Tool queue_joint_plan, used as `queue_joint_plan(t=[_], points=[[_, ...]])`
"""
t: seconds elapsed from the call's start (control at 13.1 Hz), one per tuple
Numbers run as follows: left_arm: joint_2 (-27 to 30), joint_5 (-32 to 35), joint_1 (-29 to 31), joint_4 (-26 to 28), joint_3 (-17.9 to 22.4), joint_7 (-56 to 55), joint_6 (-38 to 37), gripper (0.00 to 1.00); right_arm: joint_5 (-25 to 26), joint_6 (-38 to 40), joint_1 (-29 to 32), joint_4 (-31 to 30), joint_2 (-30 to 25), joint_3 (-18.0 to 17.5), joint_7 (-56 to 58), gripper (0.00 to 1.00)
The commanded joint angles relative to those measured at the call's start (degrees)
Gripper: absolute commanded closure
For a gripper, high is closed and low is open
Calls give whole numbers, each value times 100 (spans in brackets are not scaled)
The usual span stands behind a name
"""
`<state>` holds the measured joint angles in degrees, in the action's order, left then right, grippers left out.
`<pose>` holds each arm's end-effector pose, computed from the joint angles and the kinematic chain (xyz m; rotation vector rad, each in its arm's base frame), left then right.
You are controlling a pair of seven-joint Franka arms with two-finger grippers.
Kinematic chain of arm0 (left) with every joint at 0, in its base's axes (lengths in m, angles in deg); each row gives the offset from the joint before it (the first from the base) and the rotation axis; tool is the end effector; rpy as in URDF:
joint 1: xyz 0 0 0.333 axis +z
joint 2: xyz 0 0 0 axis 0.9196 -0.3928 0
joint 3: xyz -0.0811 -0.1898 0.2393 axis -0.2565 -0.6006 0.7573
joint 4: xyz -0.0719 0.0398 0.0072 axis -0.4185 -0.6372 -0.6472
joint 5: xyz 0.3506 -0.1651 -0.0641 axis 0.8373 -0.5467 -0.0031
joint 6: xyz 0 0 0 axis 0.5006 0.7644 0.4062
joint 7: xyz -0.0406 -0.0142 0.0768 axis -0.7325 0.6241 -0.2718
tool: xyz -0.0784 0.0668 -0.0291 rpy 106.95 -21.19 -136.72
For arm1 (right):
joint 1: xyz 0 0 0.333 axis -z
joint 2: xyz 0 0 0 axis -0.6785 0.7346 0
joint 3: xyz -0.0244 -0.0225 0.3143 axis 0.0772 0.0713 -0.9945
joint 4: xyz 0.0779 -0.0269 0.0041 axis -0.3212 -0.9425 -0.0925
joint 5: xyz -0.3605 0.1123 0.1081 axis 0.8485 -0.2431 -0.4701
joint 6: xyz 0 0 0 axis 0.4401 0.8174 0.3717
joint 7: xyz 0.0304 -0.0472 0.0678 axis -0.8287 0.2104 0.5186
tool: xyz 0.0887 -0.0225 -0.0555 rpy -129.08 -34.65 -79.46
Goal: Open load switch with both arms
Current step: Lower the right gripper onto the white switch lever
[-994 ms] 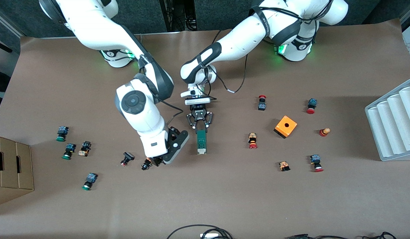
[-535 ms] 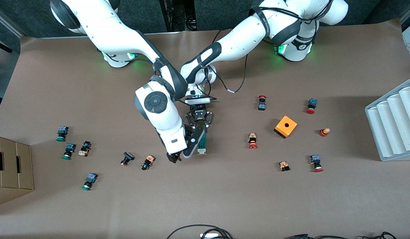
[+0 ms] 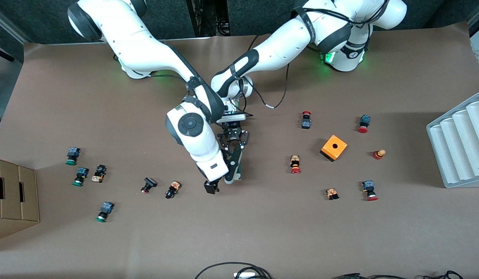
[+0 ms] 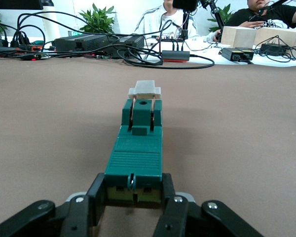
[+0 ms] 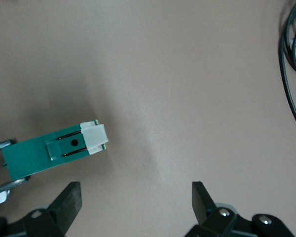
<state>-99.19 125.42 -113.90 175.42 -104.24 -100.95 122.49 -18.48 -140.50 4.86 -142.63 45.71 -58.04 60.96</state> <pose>0.3328 -0.5733 0.0629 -2.5375 -0.1603 -1.7786 0.6082 0.4253 0.2988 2.4493 1.8464 0.3652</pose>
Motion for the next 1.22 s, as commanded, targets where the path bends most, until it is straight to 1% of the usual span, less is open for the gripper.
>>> queue_joint_plan(t=[0.0, 0.15, 0.84, 0.92, 0.99, 1.07, 1.15], points=[[-118, -42, -60, -40, 44, -171, -120, 72, -111, -172, -449, 351, 347, 382, 79, 0], [-118, -42, -60, -40, 44, -171, -119, 72, -120, -313, -573, 352, 435, 471, 70, 0], [-127, -34, -60, -40, 44, -171, -120, 72, -137, -401, -670, 352, 769, 445, 79, 0], [-118, -42, -60, -40, 44, -171, -120, 72, -198, -410, -687, 352, 804, 427, 62, 0], [-118, -42, -60, -40, 44, -171, -120, 72, -460, -410, -696, 352, 822, 453, 70, 0], [-118, -34, -60, -40, 44, -171, -120, 72, -602, -410, -705, 352, 848, 454, 105, 0], [-127, -34, -69, -40, 44, -171, -111, 72, -603, -410, -723, 361, 866, 462, 105, 0]])
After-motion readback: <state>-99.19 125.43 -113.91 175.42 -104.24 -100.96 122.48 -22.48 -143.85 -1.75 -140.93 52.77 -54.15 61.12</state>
